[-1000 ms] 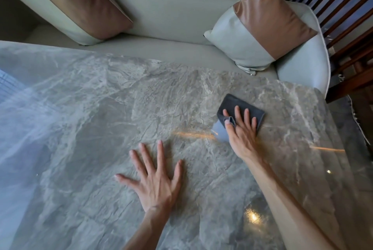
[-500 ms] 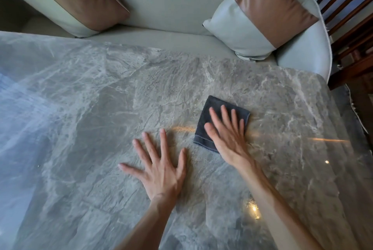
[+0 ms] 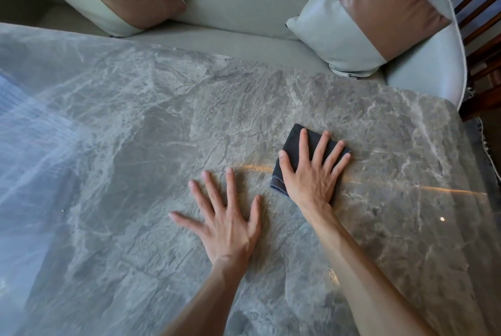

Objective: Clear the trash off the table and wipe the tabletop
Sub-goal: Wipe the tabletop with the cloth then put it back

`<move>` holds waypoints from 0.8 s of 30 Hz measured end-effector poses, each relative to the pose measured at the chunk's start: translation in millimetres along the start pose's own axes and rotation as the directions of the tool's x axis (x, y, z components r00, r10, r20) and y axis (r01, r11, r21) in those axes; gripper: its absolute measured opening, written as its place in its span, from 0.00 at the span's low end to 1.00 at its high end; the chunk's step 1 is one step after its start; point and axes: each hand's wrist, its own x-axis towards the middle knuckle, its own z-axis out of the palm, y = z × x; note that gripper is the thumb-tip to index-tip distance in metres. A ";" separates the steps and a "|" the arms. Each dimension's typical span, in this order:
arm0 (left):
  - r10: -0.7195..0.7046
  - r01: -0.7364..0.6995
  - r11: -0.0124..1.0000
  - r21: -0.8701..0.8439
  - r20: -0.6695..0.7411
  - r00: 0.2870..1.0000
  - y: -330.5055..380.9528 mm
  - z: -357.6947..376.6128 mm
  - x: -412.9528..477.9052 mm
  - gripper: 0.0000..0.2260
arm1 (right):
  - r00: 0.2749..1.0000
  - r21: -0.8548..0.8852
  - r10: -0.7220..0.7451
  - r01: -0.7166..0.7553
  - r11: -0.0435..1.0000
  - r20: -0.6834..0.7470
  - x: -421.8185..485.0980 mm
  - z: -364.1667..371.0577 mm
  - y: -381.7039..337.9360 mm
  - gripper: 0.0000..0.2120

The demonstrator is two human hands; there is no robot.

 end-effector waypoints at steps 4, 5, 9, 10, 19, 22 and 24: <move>-0.002 0.002 1.000 -0.001 0.004 1.000 -0.2 -0.7 -0.2 0.35 | 1.000 0.015 0.003 -0.003 1.000 -0.003 1.5 2.5 1.1 0.35; -0.001 0.001 1.000 -0.001 0.004 1.000 -0.1 -0.9 -0.2 0.34 | 1.000 0.011 0.002 -0.002 1.000 -0.001 1.4 2.5 1.4 0.35; -0.008 0.008 1.000 -0.026 -0.005 1.000 1.0 -1.8 -1.4 0.31 | 1.000 0.036 -0.005 0.005 0.999 0.000 4.4 3.2 -3.9 0.34; -0.008 0.008 0.999 -0.037 -0.005 1.000 1.6 -1.7 -1.5 0.30 | 1.000 0.046 -0.021 0.021 0.999 0.002 5.0 2.6 -6.9 0.34; -0.018 0.018 0.998 -0.059 0.001 1.000 1.0 -0.9 -0.4 0.28 | 0.941 -0.033 -0.333 0.336 0.941 0.058 -29.5 -11.6 43.2 0.32; -0.024 0.024 0.998 -0.063 0.000 1.000 0.6 -0.6 0.0 0.29 | 0.994 -0.049 -0.092 0.095 0.994 0.061 18.7 -8.6 56.3 0.33; -0.031 0.030 0.997 -0.075 -0.011 0.999 0.4 -0.7 0.7 0.29 | 0.998 0.012 0.014 -0.015 1.000 0.056 49.0 -4.4 33.6 0.33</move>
